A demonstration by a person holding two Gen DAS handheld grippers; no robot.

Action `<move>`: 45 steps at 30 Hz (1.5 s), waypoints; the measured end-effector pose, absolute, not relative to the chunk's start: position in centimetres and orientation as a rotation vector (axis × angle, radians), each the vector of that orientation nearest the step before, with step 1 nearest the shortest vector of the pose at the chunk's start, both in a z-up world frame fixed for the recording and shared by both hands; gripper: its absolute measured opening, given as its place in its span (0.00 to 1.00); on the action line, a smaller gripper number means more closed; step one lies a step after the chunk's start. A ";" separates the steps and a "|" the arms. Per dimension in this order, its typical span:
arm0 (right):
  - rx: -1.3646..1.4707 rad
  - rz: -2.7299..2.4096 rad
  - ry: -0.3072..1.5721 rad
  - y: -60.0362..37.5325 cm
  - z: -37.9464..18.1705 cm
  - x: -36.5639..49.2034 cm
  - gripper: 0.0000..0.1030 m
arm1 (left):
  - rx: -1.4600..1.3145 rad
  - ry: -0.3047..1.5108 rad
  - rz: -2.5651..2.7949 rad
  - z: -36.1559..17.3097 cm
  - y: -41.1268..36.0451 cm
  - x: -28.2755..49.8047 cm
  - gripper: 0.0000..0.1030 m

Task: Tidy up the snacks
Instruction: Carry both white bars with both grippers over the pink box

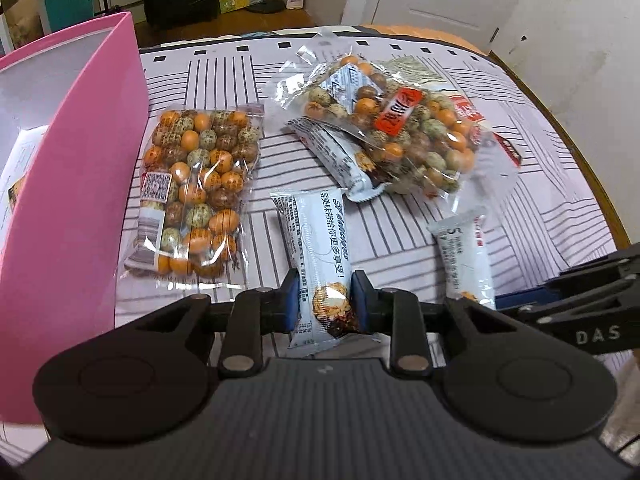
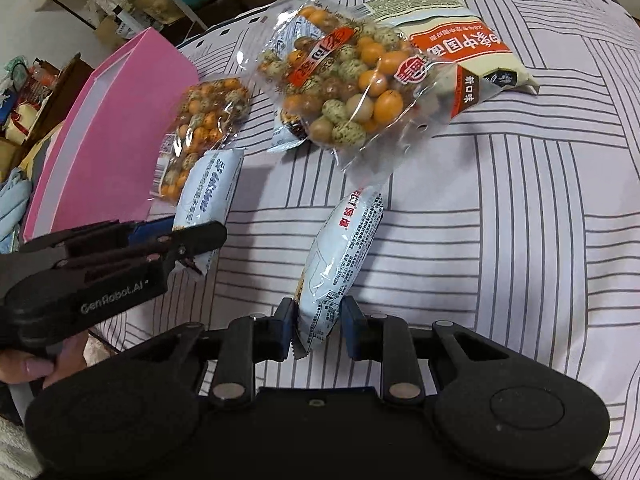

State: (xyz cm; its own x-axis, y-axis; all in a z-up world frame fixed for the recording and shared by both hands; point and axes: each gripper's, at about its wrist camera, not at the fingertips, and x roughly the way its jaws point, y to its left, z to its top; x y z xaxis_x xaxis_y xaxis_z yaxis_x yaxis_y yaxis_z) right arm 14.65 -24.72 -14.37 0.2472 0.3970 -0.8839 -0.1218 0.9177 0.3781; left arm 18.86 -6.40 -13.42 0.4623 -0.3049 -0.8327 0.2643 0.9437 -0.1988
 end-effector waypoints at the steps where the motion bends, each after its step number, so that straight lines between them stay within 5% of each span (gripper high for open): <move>1: 0.251 0.365 1.277 -24.5 -14.4 14.5 0.28 | -0.048 1.031 -0.349 -13.3 -6.4 18.5 0.25; 26: 0.160 0.566 1.119 -20.6 -8.4 8.2 0.27 | -0.032 1.049 -0.351 -6.9 -2.7 8.9 0.25; 45: 0.064 0.858 0.943 -8.2 0.1 8.3 0.27 | -0.098 0.861 -0.202 1.9 9.6 5.8 0.25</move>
State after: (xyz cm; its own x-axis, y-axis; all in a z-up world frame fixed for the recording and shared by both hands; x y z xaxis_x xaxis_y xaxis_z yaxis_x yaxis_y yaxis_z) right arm 8.27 -8.18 0.13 0.2923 0.6696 -0.6828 -0.6169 0.6776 0.4003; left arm 5.79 9.59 1.93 0.6342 -0.2159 -0.7424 0.1366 0.9764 -0.1672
